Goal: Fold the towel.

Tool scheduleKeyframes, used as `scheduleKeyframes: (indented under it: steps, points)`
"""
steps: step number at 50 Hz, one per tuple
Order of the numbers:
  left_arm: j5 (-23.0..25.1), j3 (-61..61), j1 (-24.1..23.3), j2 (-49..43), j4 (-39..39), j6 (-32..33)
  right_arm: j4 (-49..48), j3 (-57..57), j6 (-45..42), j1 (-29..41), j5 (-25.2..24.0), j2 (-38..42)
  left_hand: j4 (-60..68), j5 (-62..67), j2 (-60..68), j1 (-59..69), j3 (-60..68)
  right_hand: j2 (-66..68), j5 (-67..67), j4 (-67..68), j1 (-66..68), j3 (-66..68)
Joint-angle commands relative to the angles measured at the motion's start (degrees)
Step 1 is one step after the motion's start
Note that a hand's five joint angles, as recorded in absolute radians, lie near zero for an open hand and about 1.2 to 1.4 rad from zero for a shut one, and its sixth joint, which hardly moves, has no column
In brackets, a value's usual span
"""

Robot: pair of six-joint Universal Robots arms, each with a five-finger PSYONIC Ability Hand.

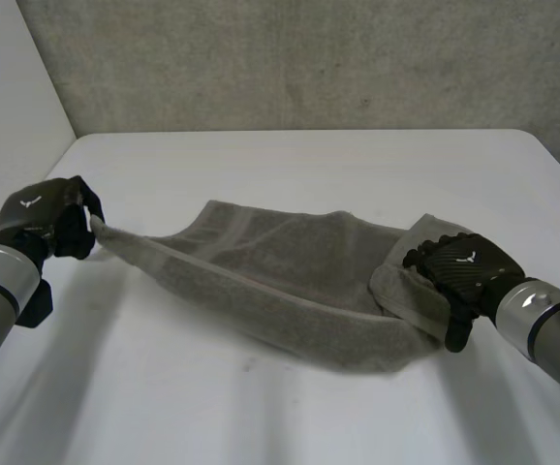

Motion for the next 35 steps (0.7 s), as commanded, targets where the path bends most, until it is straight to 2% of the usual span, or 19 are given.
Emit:
scheduleKeyframes:
  steps: [1,3,4,5,6,7,9,11,19,31,35]
  points:
    - [0.14,-0.58,2.28,-2.92,2.48,0.11,-9.67,3.22,0.47,1.25,0.69,1.10,10.26,10.75,10.17,11.44,10.27,3.15,1.24,3.31,1.25,3.10]
    - [0.14,-1.11,2.81,-3.37,2.48,0.11,-10.46,3.66,0.47,1.25,0.69,1.10,10.26,10.75,10.17,11.44,10.27,3.15,1.24,3.31,1.25,3.10]
    - [0.49,-2.15,2.98,-3.63,2.31,0.11,-10.89,3.92,0.47,1.25,0.77,1.19,0.12,0.61,0.03,1.31,0.13,3.15,1.24,3.31,1.25,3.10]
    - [0.49,-2.16,2.99,-3.63,2.31,0.11,-11.16,4.10,0.56,1.25,0.77,1.36,0.02,0.51,-0.07,1.21,0.03,3.15,1.24,3.31,1.25,3.10]
    - [1.28,-3.47,3.07,-3.63,2.31,0.20,-11.16,4.10,0.56,1.25,0.77,1.36,-32.45,-31.96,-32.54,-31.27,-32.45,3.15,1.24,3.31,1.25,3.10]
    - [2.50,-4.70,3.07,-3.54,2.14,0.64,-11.16,4.19,0.56,1.25,0.77,1.63,-55.26,-54.77,-55.35,-54.07,-55.25,2.98,1.08,3.14,1.08,2.93]
    - [3.99,-5.76,2.99,-3.37,2.05,1.95,-11.16,4.27,0.91,1.25,0.69,1.89,-55.49,-55.00,-55.58,-54.31,-55.48,2.98,1.08,3.14,1.08,2.93]
    - [6.54,-7.87,2.99,-2.67,2.13,6.68,-11.16,4.36,1.52,1.25,0.69,2.15,-56.16,-55.67,-56.25,-54.97,-56.15,2.98,1.08,3.14,1.08,2.93]
    - [8.40,-11.30,2.81,-1.61,2.66,16.72,-11.16,4.54,1.70,1.25,0.69,2.68,-58.17,-57.68,-58.26,-56.99,-58.16,2.81,0.91,2.97,0.91,2.76]
    - [8.31,-14.99,1.76,-0.73,2.57,19.01,-11.25,5.33,1.70,1.16,0.60,2.77,-56.33,-55.84,-56.42,-55.15,-56.32,2.48,0.57,2.64,0.58,2.43]
    - [8.31,-17.62,1.40,1.90,2.48,21.99,-11.25,5.51,1.70,1.16,0.60,2.77,-54.49,-54.00,-54.58,-53.30,-54.48,2.47,0.57,2.63,0.57,2.42]
